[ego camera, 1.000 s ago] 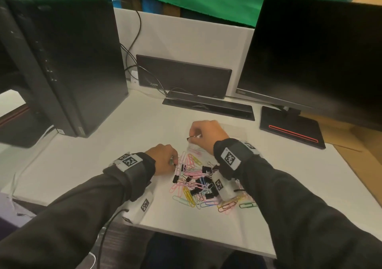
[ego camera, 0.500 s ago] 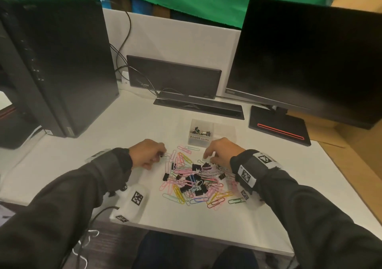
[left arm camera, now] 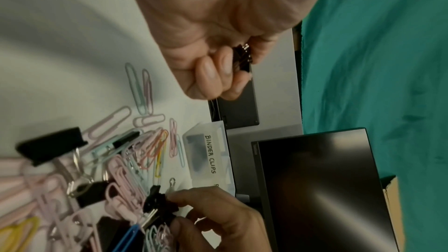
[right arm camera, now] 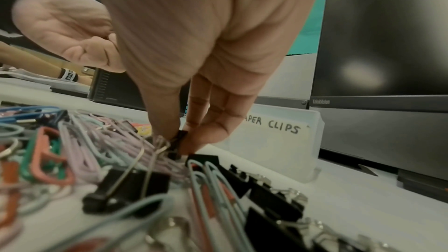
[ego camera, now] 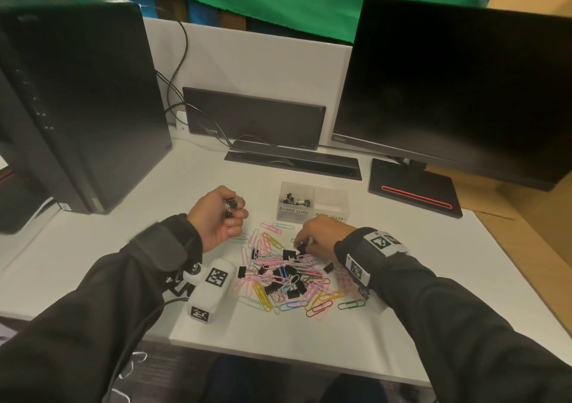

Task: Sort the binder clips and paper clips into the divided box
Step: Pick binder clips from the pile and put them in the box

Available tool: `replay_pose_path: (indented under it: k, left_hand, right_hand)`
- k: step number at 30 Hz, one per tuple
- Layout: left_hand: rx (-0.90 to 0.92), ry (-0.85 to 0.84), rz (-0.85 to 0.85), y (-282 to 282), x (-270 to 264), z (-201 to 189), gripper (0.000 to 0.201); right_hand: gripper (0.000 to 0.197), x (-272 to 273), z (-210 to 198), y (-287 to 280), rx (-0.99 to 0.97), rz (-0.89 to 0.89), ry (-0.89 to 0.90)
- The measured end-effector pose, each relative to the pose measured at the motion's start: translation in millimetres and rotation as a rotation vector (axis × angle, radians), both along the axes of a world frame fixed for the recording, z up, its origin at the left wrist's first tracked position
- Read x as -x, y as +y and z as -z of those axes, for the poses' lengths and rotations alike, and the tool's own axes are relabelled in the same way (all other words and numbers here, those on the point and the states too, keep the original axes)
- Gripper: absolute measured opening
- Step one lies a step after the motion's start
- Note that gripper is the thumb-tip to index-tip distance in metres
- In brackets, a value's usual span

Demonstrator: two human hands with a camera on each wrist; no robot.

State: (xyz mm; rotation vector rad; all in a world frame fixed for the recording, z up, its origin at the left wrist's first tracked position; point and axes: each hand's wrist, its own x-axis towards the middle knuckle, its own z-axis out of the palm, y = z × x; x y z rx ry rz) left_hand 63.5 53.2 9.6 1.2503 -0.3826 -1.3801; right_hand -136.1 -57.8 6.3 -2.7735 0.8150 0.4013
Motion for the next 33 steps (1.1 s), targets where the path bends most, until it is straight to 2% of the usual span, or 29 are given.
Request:
replay_pose_path:
  k: [4, 9, 16, 21, 24, 27, 29, 31, 33]
  left_hand:
    - [-0.009, -0.014, 0.035, -5, 10, -3, 0.027]
    - [-0.015, -0.027, 0.064, -10, 21, -7, 0.028]
    - [-0.012, -0.018, 0.094, -17, 30, -10, 0.028]
    - [-0.040, -0.033, 0.090, -25, 35, -13, 0.028]
    - [-0.075, -0.097, 0.057, -36, 37, -18, 0.030]
    - [-0.089, -0.255, 0.037, -58, 44, -29, 0.025]
    - [-0.108, -0.429, 0.050, -80, 49, -36, 0.026]
    - [-0.117, -0.741, 0.170, -104, 53, -35, 0.027]
    - [-0.144, -1.076, 0.297, -123, 54, -28, 0.019]
  right_hand:
    - [0.029, 1, -1, 0, 0.003, -0.001, 0.012]
    - [0.047, 3, 1, 1, -0.021, -0.032, 0.044]
    - [0.021, 5, -4, -1, -0.027, 0.017, -0.039]
    - [0.020, 7, -6, -13, -0.111, 0.159, -0.196]
    - [0.014, 12, -10, -20, -0.195, 0.240, -0.320]
    - [0.013, 20, -20, -25, -0.282, 0.310, -0.454]
    - [0.012, 26, -25, -29, -0.285, 0.353, -0.517]
    - [0.013, 29, -27, -34, -0.287, 0.405, -0.567]
    - [0.013, 30, -28, -39, -0.266, 0.453, -0.608]
